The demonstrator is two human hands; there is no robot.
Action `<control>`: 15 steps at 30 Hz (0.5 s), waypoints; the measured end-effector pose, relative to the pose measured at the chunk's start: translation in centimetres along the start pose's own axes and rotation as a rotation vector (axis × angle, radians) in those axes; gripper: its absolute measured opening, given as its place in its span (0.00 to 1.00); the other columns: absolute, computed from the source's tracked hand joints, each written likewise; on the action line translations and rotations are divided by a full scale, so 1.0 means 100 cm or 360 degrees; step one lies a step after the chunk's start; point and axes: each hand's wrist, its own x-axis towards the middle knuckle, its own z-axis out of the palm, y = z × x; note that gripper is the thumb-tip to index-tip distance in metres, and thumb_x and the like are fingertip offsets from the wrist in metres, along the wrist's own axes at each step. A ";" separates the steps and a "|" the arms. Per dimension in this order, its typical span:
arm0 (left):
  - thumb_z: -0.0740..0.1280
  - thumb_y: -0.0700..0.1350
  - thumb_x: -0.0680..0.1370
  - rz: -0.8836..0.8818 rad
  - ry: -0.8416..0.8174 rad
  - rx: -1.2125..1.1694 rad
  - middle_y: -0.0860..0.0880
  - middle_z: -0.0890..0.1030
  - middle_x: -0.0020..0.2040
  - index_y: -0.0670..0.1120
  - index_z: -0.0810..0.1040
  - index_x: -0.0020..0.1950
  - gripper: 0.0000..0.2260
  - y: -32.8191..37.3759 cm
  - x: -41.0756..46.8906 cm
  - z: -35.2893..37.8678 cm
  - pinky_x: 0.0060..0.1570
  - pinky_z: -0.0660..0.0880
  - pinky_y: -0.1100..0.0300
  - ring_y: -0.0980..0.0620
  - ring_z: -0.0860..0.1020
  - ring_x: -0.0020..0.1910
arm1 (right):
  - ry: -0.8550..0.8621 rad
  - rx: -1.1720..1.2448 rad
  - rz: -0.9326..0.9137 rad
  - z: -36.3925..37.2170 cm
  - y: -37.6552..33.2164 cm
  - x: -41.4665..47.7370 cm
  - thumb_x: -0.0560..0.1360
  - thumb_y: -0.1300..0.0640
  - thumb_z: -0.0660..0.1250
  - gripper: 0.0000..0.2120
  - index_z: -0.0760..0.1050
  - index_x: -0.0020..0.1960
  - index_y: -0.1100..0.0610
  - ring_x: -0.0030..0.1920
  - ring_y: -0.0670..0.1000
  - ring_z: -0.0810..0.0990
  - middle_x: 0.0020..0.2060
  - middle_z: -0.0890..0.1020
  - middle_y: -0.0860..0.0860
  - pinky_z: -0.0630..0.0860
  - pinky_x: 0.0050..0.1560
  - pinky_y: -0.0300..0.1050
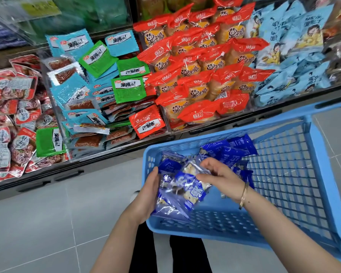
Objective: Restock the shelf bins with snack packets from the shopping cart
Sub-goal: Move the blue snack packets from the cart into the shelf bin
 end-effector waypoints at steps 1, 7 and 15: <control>0.50 0.64 0.77 0.0053 0.0008 -0.0047 0.51 0.72 0.70 0.52 0.66 0.73 0.28 -0.001 -0.001 0.001 0.68 0.68 0.47 0.55 0.73 0.67 | 0.0140 0.0139 0.0034 0.003 0.002 0.001 0.73 0.64 0.68 0.08 0.71 0.47 0.55 0.37 0.47 0.73 0.37 0.74 0.51 0.70 0.41 0.40; 0.64 0.59 0.70 0.0107 0.0113 -0.0395 0.43 0.82 0.59 0.48 0.71 0.68 0.29 -0.007 0.003 0.004 0.52 0.79 0.48 0.43 0.81 0.57 | 0.0535 0.1005 0.0328 0.030 0.017 -0.007 0.71 0.70 0.68 0.19 0.72 0.52 0.48 0.40 0.54 0.79 0.47 0.78 0.56 0.79 0.40 0.51; 0.74 0.37 0.69 0.0353 0.0314 -0.0028 0.45 0.83 0.55 0.46 0.70 0.64 0.25 -0.018 0.002 0.003 0.47 0.80 0.58 0.47 0.82 0.54 | 0.0759 0.0229 -0.0128 0.102 0.015 -0.021 0.66 0.59 0.76 0.14 0.69 0.37 0.56 0.32 0.40 0.70 0.31 0.75 0.44 0.68 0.36 0.32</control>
